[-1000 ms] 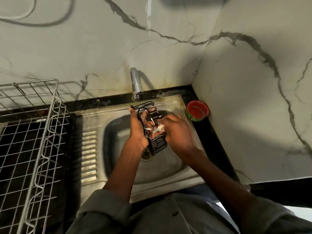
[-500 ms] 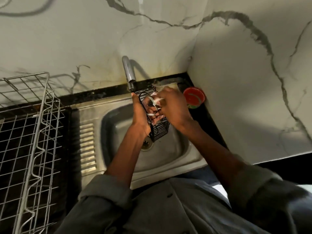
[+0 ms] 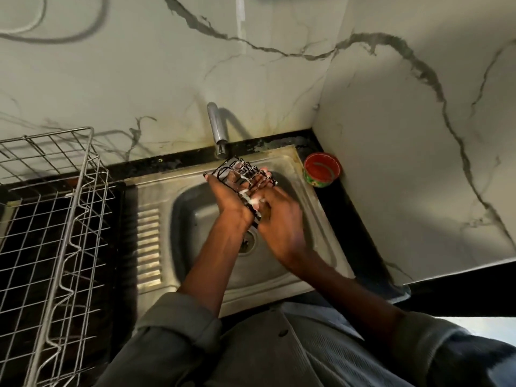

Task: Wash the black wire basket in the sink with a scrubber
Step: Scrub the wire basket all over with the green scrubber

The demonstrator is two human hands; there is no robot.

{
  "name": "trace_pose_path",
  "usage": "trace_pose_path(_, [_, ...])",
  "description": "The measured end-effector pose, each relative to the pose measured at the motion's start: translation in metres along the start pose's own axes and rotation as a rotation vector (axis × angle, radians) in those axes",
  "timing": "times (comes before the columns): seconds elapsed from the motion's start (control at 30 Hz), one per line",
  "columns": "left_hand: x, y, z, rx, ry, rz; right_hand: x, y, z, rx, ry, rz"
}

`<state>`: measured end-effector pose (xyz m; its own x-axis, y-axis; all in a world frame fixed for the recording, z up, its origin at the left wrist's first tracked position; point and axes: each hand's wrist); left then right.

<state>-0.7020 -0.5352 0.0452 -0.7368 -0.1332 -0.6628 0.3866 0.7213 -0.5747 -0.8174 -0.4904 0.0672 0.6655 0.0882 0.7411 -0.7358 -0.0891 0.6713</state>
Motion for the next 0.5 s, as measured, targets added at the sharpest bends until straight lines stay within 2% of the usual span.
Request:
trace_pose_path(0.07, [-0.003,0.002,0.001,0.058,-0.012,0.006,-0.002,0.008,0.011,-0.018,-0.024,-0.029])
trace_pose_path(0.13, [-0.004,0.006,0.001,0.132,-0.022,0.102,-0.005,0.023,0.027,-0.116,-0.135,-0.042])
trace_pose_path(0.23, [-0.002,0.008,-0.003,0.264,-0.019,0.23,-0.01,0.033,0.046,-0.225,-0.285,0.119])
trace_pose_path(0.33, [-0.003,0.007,-0.01,0.35,-0.046,0.368,-0.01,0.025,0.061,-0.105,-0.468,0.414])
trace_pose_path(0.4, [-0.005,0.004,-0.015,0.417,-0.127,0.572,-0.009,0.018,0.066,0.023,-0.635,0.682])
trace_pose_path(0.5, [-0.005,0.0,-0.014,0.446,-0.321,0.812,-0.013,0.012,0.064,0.118,-0.738,0.772])
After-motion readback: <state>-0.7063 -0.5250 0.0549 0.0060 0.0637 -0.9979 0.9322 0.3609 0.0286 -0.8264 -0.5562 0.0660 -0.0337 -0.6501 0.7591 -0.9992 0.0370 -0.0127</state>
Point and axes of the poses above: each hand's wrist, its own z-axis towards the middle knuckle, its own y-axis out of the back of the hand, x = y × z, and after that the axes turned 15 degrees about -y, right-handed
